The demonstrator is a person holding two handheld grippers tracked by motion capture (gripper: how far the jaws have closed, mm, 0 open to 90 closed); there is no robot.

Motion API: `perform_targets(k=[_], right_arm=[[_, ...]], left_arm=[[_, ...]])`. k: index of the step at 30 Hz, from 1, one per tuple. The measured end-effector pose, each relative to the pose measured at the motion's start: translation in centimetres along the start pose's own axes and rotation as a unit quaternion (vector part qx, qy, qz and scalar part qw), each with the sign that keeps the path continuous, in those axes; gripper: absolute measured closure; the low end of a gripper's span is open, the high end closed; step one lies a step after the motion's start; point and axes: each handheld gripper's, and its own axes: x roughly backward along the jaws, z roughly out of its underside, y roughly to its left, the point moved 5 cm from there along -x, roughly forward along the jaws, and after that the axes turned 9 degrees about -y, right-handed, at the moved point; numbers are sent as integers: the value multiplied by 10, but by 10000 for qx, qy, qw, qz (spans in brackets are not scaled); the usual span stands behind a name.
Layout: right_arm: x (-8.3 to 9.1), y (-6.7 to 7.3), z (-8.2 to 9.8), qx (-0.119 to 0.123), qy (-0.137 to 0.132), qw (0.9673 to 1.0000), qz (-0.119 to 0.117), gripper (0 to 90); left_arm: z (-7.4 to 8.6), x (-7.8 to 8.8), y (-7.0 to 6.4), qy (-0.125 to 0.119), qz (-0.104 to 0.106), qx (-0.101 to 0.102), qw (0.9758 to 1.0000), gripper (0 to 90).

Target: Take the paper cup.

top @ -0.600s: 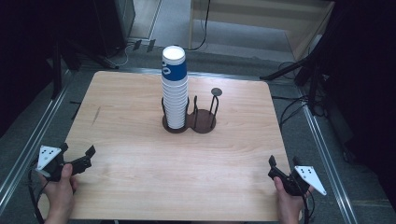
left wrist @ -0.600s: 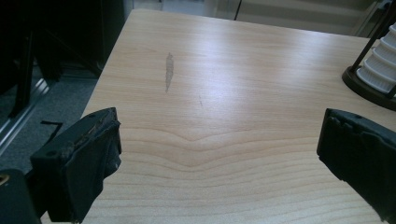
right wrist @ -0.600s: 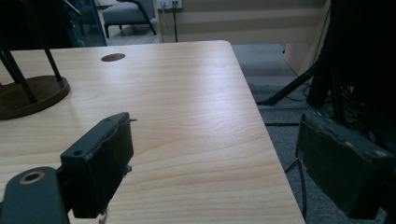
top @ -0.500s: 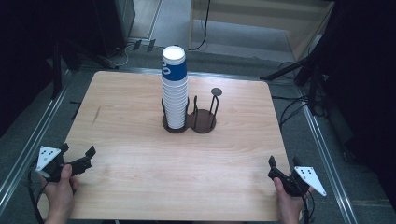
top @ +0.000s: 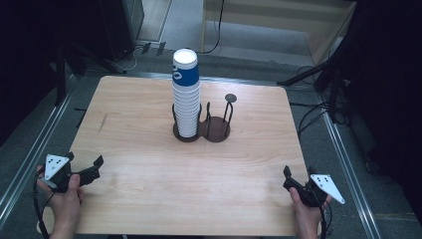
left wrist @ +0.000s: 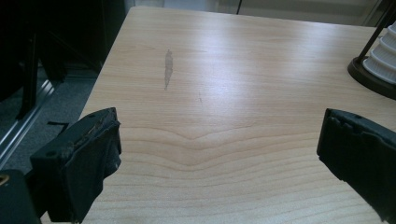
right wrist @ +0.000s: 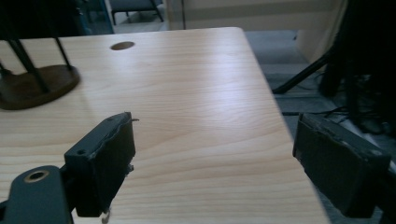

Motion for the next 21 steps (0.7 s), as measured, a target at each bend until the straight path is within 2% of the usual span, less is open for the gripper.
perform_targets(k=[1, 7, 12, 17, 18, 21], right_arm=[[-1, 4, -1, -20, 9, 10000, -66, 129], [-3, 35, -6, 438, -26, 9986, -300, 129], [-2, 51, -5, 498, 11, 9973, -540, 129], [2, 57, -9, 423, 100, 9978, -507, 132], [4, 60, -12, 348, 82, 9979, -535, 133], [5, 64, -15, 383, 5, 9979, -528, 133]], left_arm=[[0, 0, 0, -17, -16, 1, 10000, 6], [0, 4, -2, -50, 47, -94, 9999, 6], [1, 2, -5, 7, 73, -244, 9997, 6], [3, 2, -5, 58, 57, -268, 9996, 6], [3, 1, -6, 65, 70, -257, 9996, 6], [3, -1, -7, 79, 101, -276, 9995, 6]])
